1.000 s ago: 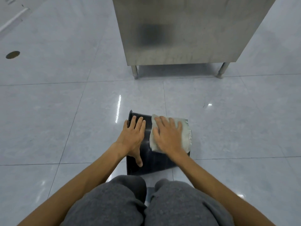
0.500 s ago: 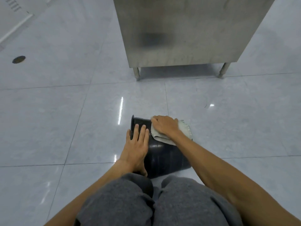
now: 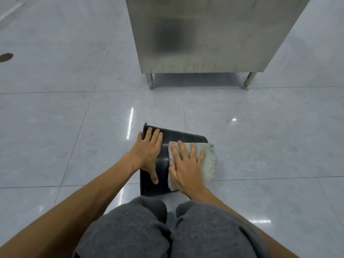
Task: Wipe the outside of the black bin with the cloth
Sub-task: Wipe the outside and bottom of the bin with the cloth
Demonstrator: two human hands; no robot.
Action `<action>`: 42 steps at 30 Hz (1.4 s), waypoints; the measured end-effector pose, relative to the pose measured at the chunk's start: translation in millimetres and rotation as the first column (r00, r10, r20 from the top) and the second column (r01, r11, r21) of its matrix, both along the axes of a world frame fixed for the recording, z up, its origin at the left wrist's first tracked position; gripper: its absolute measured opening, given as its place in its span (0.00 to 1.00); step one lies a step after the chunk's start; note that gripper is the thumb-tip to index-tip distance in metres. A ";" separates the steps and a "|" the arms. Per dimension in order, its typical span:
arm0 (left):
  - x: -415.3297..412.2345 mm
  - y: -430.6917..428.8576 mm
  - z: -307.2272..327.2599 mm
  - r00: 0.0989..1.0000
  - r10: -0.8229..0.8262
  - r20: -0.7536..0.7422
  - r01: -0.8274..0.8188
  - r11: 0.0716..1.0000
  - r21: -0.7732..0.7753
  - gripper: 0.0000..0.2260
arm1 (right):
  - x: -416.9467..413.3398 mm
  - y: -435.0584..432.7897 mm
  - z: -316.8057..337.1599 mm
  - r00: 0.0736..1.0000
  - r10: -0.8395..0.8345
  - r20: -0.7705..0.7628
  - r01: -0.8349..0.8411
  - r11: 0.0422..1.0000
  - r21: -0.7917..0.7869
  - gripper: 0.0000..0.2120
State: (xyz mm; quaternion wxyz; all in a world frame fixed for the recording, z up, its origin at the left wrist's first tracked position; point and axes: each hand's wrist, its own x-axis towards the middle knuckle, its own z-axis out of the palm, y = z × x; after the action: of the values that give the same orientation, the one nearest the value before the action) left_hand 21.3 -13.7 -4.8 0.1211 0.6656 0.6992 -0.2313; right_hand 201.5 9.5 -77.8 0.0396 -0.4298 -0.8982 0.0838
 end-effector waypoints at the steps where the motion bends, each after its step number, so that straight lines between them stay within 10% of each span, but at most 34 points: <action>1: 2.0 -5.4 -2.0 1.000 0.005 -0.003 -0.005 1.000 0.009 0.73 | -8.7 6.7 5.6 1.000 -0.024 0.003 0.024 1.000 -0.007 0.27; 10: 41.7 -57.2 -17.5 0.995 0.095 -0.008 -0.093 0.990 0.107 0.68 | -71.6 90.8 40.9 0.991 -0.096 0.091 0.128 0.866 -0.483 0.19; 18: 10.1 -18.3 -10.7 0.997 0.064 0.043 -0.065 0.998 0.025 0.75 | -30.7 40.4 17.2 0.995 -0.002 -0.095 -0.006 0.997 -0.078 0.29; 28: -24.9 43.6 28.1 0.968 -0.242 0.061 0.247 0.963 -0.109 0.72 | -14.3 31.9 12.4 0.980 -0.134 -0.144 0.129 0.991 -0.046 0.29; 37: -29.1 40.8 41.2 0.971 -0.133 0.196 0.161 0.978 -0.130 0.59 | -30.3 80.6 23.5 0.960 -0.251 -0.127 0.206 0.935 -0.290 0.20; 42: -28.9 8.5 40.3 0.976 -0.214 0.029 0.214 0.977 0.004 0.65 | -50.3 121.2 37.1 0.956 -0.294 -0.016 0.253 0.848 -0.466 0.20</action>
State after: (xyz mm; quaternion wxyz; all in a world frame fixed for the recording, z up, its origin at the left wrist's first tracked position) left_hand -7.5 -5.2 35.5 0.1054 0.7403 0.6218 -0.2330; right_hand 151.2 130.7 -40.6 -0.0127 -0.5464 -0.7796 0.3057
